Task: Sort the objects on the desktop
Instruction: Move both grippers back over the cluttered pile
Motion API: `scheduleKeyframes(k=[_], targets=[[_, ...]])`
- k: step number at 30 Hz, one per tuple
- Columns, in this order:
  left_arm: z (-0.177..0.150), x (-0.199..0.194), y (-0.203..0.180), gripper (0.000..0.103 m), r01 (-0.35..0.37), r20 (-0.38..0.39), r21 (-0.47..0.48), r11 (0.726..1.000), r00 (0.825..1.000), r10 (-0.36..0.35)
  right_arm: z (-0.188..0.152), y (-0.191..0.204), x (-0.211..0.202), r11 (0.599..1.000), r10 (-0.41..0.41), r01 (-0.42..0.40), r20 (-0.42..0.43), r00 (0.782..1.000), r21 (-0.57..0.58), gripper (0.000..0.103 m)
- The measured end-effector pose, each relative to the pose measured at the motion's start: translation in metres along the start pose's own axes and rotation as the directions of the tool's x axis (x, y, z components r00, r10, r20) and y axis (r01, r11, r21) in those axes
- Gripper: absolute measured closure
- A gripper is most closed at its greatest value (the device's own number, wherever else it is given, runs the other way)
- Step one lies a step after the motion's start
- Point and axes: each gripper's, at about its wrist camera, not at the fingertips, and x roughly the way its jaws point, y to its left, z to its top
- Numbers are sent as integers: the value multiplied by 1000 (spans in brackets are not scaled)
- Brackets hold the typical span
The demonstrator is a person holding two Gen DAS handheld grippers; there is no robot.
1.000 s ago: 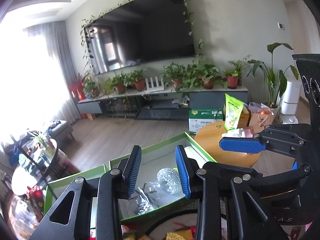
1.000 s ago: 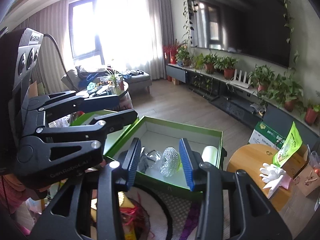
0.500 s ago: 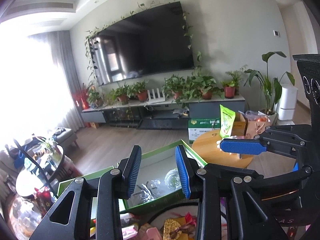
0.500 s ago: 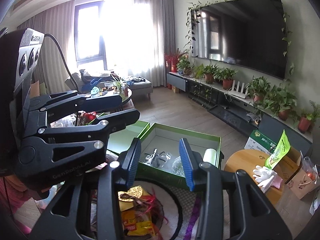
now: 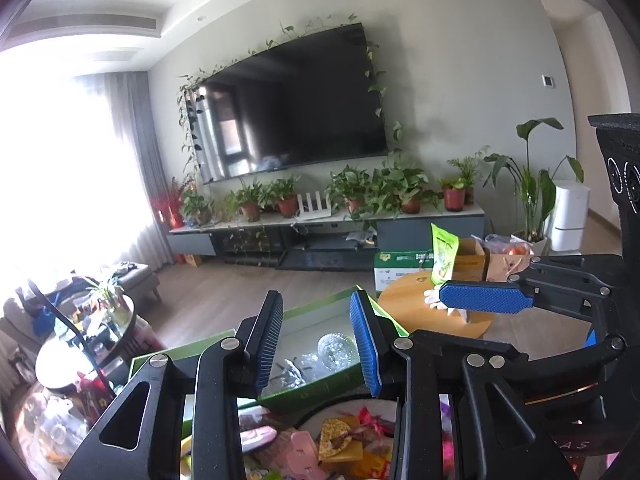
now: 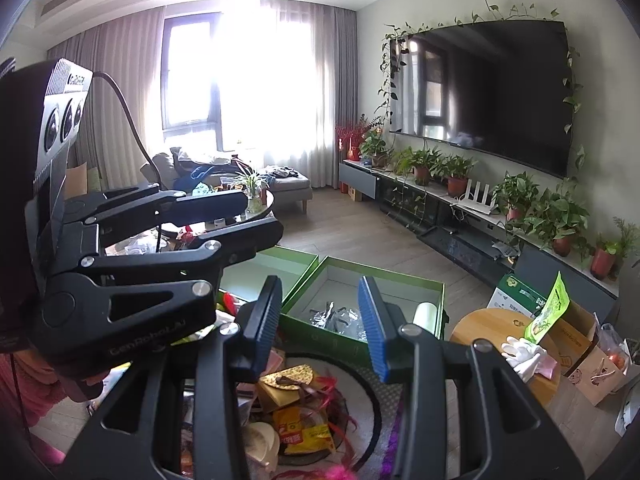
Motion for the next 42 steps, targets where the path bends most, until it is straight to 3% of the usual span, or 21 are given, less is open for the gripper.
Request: scheduleKeyframes(k=[11, 23, 42], targets=[[-14, -31, -12, 67, 5, -14, -5, 1000, 1000, -5, -21, 18, -31, 999, -20, 20, -10, 1000, 27, 63], [-22, -76, -22, 67, -22, 28, 8, 1000, 999, 22, -29, 42, -68, 1000, -14, 13, 31, 999, 14, 63], [-78, -109, -27, 67, -21, -26, -42, 999, 999, 20, -73, 79, -85, 1000, 7, -6, -34, 999, 11, 63]])
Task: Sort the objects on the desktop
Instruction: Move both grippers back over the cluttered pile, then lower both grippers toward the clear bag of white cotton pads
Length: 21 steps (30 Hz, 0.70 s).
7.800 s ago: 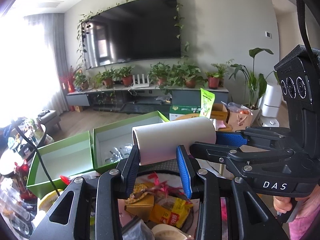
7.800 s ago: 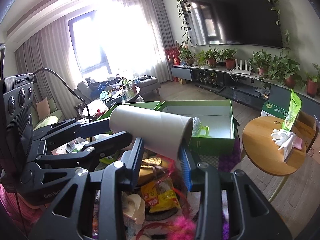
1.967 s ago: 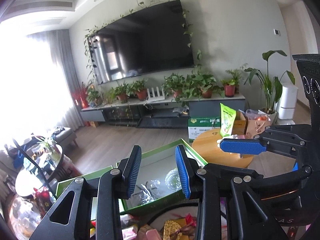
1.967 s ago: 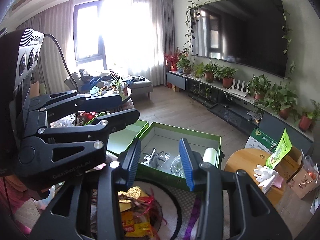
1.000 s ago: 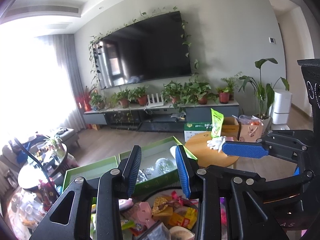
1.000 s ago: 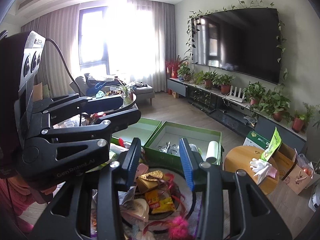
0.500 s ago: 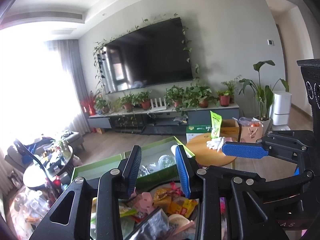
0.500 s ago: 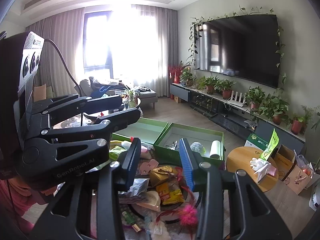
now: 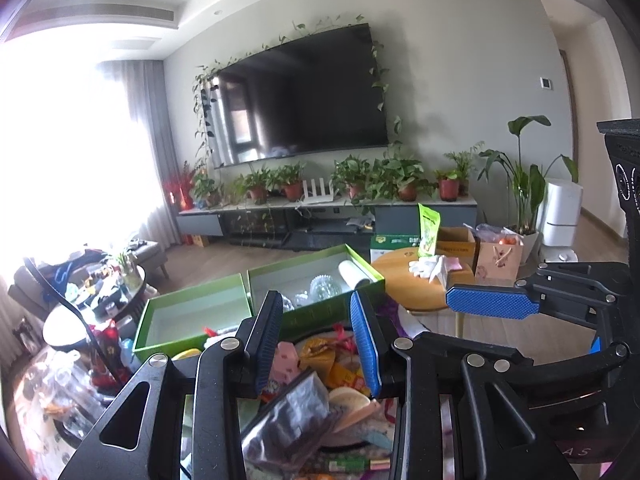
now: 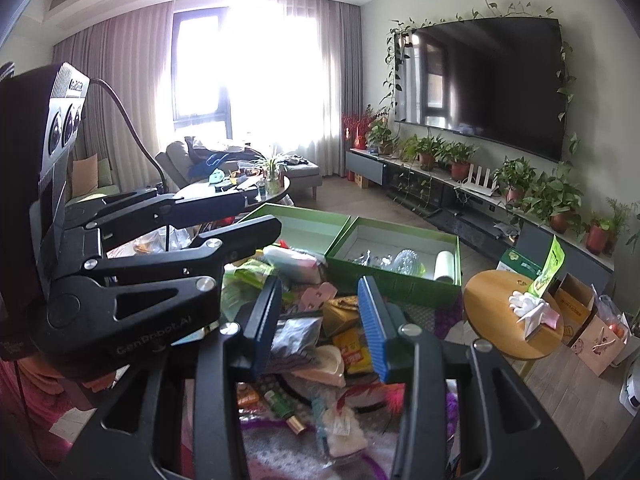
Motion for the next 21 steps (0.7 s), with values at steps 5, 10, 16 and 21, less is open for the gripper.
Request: scheduleKeyframes(k=[5, 10, 16, 21], targets=[[-13, -4, -1, 67, 2, -13, -11, 1000, 1000, -2, -10, 6, -2, 1000, 8, -8, -14, 1000, -1, 63], [-31, 0, -5, 67, 11, -42, -26, 1000, 999, -12, -26, 9, 2, 1000, 12, -11, -42, 999, 7, 63], [-60, 15, -14, 67, 37, -96, -56, 998, 994, -42, -53, 5, 12, 999, 11, -7, -101, 995, 41, 63], [-80, 28, -26, 67, 52, -138, -73, 996, 988, -62, -78, -3, 22, 997, 15, -4, -153, 988, 72, 63]])
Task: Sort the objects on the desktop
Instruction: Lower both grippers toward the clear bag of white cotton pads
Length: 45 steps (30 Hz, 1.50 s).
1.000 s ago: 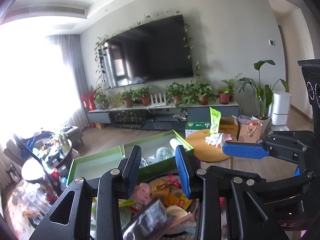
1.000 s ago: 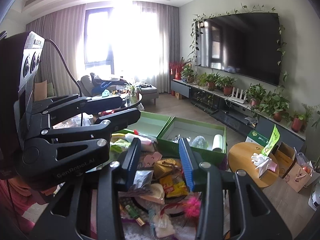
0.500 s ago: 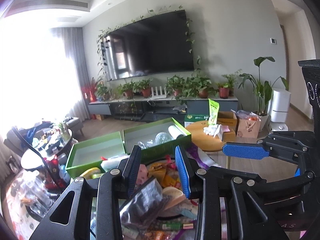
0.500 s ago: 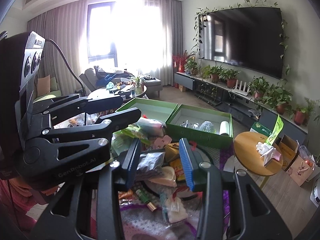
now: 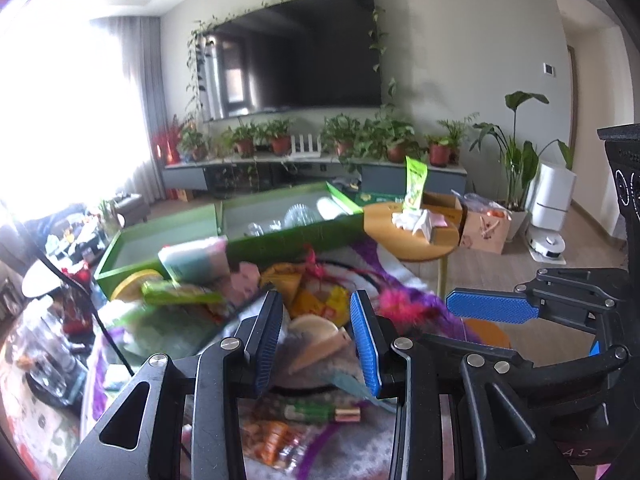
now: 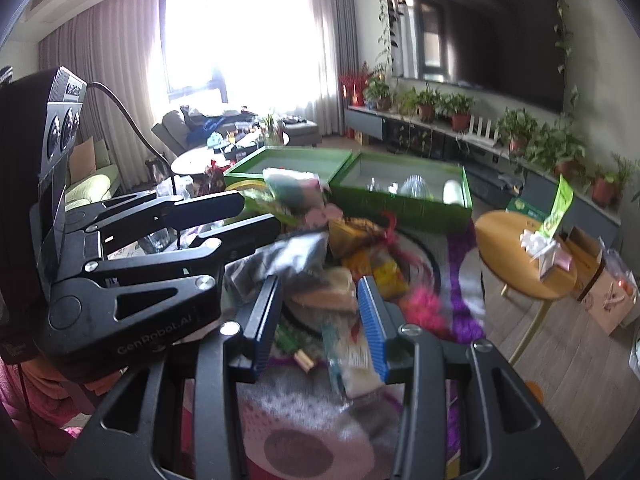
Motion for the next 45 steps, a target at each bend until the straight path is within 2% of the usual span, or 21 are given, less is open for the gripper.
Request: scheduleKeyframes(k=[12, 16, 21, 30, 32, 36, 43, 45], targets=[[-43, 40, -25, 67, 1, -104, -7, 1000, 995, -2, -54, -24, 29, 998, -1, 7, -94, 996, 68, 63], [-55, 55, -28, 67, -8, -136, 4, 1000, 991, 9, -70, -31, 44, 996, 8, 4, -135, 991, 90, 58], [-65, 69, -23, 67, -19, -177, -16, 1000, 984, 16, -85, -40, 59, 991, 29, -6, -165, 986, 134, 57], [-66, 74, -12, 67, -30, -174, -29, 999, 984, 24, -92, -43, 73, 985, 58, -26, -183, 981, 172, 54], [-65, 75, -11, 67, -32, -171, -28, 999, 985, 27, -93, -39, 77, 988, 47, -17, -188, 981, 156, 50], [-65, 79, -10, 67, -19, -181, -31, 999, 983, 13, -96, -44, 83, 988, 27, 6, -207, 978, 155, 50], [-64, 83, -12, 67, 1, -189, -35, 999, 982, -8, -101, -85, 78, 969, -118, 161, -217, 969, 190, 50], [-63, 83, -14, 67, 10, -189, -34, 999, 982, -16, -102, -96, 71, 959, -113, 161, -206, 972, 232, 50]])
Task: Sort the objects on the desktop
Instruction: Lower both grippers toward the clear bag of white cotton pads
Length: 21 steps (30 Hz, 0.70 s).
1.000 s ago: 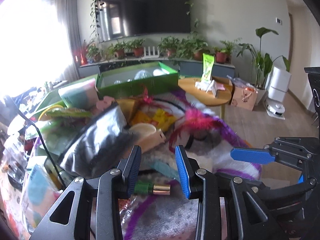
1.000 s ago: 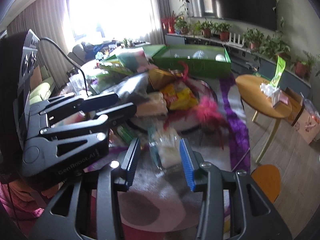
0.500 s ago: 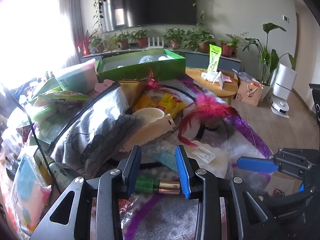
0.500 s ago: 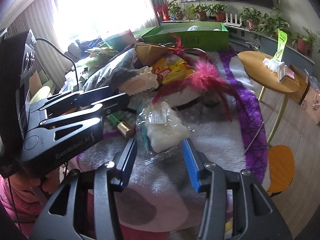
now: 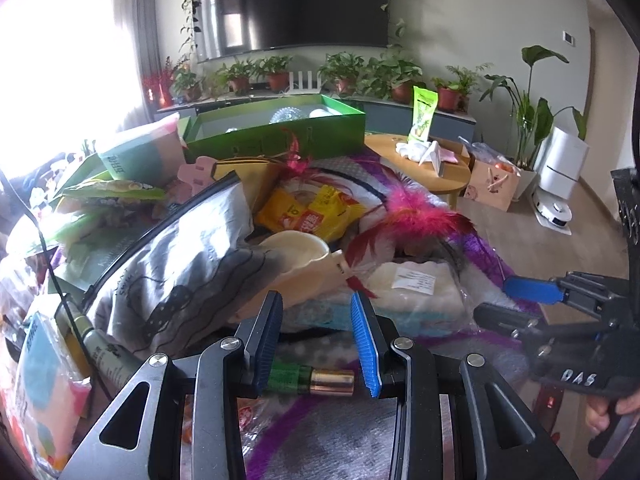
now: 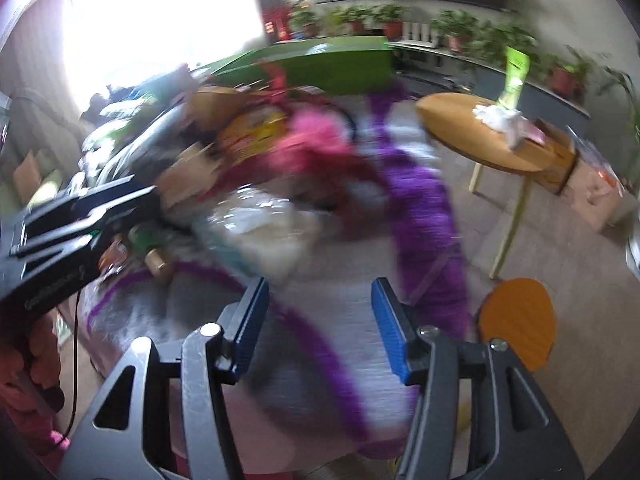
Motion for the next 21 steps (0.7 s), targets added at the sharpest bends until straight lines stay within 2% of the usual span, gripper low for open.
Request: scheduleKeyframes(k=[6, 10, 21], targets=[[-1, 0, -6, 67, 45, -9, -4, 999, 999, -45, 3, 7, -8, 998, 62, -62, 17, 998, 18, 50], [-2, -2, -6, 67, 53, -7, 6, 999, 999, -53, 5, 25, -1, 995, 97, -97, 13, 995, -2, 54], [-3, 4, -4, 67, 73, -42, 3, 997, 996, -73, 9, 28, 17, 993, 118, -118, -17, 993, 26, 52]])
